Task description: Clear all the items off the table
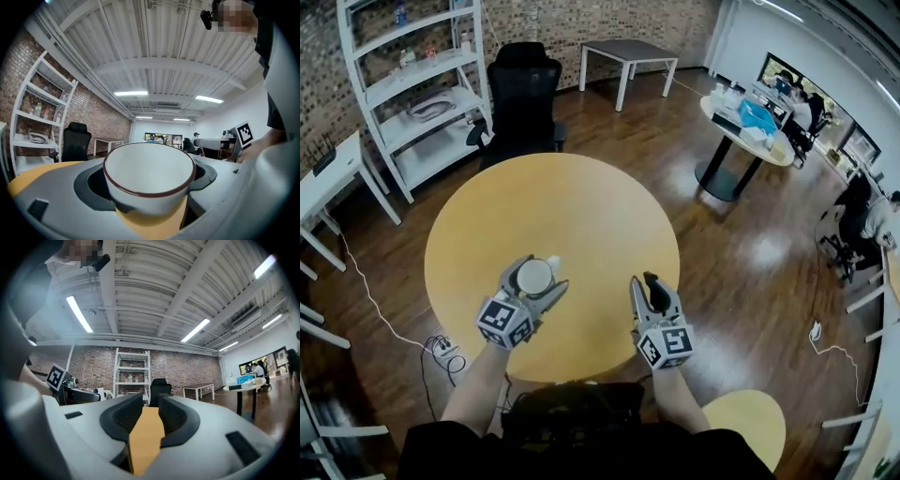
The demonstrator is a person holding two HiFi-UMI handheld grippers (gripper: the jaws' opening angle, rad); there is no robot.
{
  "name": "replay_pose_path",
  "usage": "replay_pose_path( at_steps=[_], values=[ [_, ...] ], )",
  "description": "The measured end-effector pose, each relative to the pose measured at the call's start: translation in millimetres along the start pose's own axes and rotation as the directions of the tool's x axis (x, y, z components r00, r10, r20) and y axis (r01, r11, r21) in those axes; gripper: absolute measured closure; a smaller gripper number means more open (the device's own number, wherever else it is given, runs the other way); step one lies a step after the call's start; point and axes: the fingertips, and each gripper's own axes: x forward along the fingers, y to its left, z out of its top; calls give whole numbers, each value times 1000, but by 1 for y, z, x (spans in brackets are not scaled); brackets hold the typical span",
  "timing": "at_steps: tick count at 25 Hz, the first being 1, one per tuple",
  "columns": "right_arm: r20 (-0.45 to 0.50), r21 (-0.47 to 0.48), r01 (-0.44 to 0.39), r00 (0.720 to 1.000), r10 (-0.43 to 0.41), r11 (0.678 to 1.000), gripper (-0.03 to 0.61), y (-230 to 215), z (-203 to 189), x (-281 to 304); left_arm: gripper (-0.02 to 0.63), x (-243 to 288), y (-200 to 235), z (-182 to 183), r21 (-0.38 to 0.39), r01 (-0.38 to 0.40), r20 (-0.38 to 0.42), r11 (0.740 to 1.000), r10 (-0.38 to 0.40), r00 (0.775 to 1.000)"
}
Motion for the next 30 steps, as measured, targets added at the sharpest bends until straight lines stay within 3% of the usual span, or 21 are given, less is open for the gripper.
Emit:
replay_pose_path(
  at_steps=[6,11,14,20,25,30],
  values=[
    [-10,16,-166,986,167,986,472,21,-5,54,204,-46,27,2,39,-194,-13,980,195,981],
    [-2,63,-269,963,270,961,472,57,-8,89,204,-106,64,12,35,-392,0,919,392,920],
    [-20,63,-309,950,311,949,472,68,-15,99,204,-127,79,6,14,-464,0,886,464,886],
    [-76,82,-302,948,308,950,472,57,-35,126,204,-136,115,-11,-41,-535,-21,844,534,845],
    [-127,103,-263,953,275,959,472,70,-63,136,204,-162,151,-43,-61,-557,-85,828,552,829],
    [-167,110,-240,952,256,965,472,80,-88,156,204,-169,175,-69,-83,-550,-126,831,539,833]
  ],
)
